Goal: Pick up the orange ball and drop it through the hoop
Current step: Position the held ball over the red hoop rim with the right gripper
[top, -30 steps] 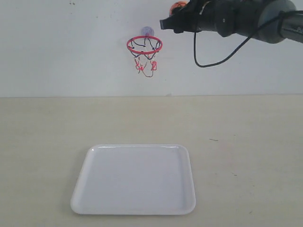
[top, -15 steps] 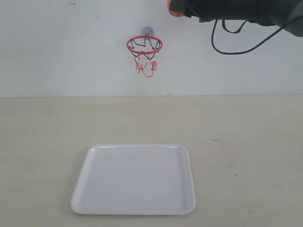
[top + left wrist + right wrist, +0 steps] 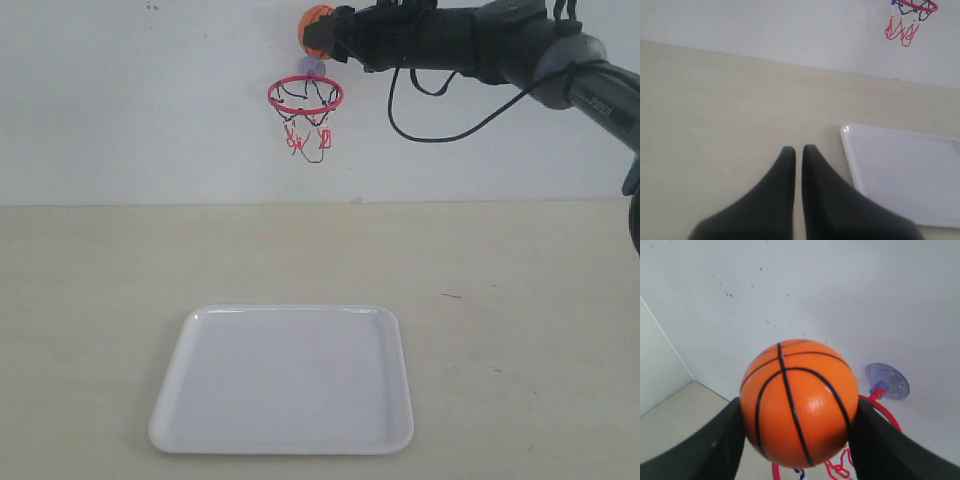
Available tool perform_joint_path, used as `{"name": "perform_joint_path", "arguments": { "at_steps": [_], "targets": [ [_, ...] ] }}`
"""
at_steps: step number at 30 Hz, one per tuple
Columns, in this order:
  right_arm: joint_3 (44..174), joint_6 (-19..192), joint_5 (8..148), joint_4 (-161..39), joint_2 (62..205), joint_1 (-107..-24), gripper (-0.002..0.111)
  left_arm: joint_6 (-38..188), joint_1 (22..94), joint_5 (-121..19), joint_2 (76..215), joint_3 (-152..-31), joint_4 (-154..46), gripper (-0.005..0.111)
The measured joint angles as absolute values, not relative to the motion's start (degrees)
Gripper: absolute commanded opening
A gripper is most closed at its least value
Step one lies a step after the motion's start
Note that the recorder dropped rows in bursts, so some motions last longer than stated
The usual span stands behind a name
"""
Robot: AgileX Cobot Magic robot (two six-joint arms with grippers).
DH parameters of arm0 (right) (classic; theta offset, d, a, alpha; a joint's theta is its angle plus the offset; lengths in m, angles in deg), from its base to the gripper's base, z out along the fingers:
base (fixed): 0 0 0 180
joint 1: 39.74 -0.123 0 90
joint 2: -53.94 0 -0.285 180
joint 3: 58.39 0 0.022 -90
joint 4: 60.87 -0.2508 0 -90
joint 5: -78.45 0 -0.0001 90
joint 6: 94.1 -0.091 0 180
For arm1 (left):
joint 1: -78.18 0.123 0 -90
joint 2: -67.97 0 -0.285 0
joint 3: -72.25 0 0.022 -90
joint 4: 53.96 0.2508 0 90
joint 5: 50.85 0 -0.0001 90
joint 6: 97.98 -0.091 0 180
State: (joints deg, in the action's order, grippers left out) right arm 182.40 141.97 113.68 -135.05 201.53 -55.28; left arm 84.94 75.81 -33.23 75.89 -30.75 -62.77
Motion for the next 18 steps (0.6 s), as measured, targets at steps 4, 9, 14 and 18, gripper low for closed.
{"name": "perform_joint_path", "arguments": {
  "at_steps": [4,9,14,18],
  "targets": [
    [182.4,142.0,112.5,-135.0,202.9,-55.3,0.000,84.9,75.8,-33.2,75.9,-30.8,-62.8,0.004],
    [182.5,142.4,111.6,-135.0,203.5,-55.3,0.000,84.9,75.8,-33.2,75.9,-30.8,-62.8,0.004],
    [182.6,142.8,110.0,-135.0,203.5,-56.1,0.000,84.9,75.8,-33.2,75.9,-30.8,-62.8,0.004],
    [182.8,142.8,109.2,-135.0,203.5,-57.0,0.000,84.9,75.8,-33.2,75.9,-30.8,-62.8,0.004]
  ]
}}
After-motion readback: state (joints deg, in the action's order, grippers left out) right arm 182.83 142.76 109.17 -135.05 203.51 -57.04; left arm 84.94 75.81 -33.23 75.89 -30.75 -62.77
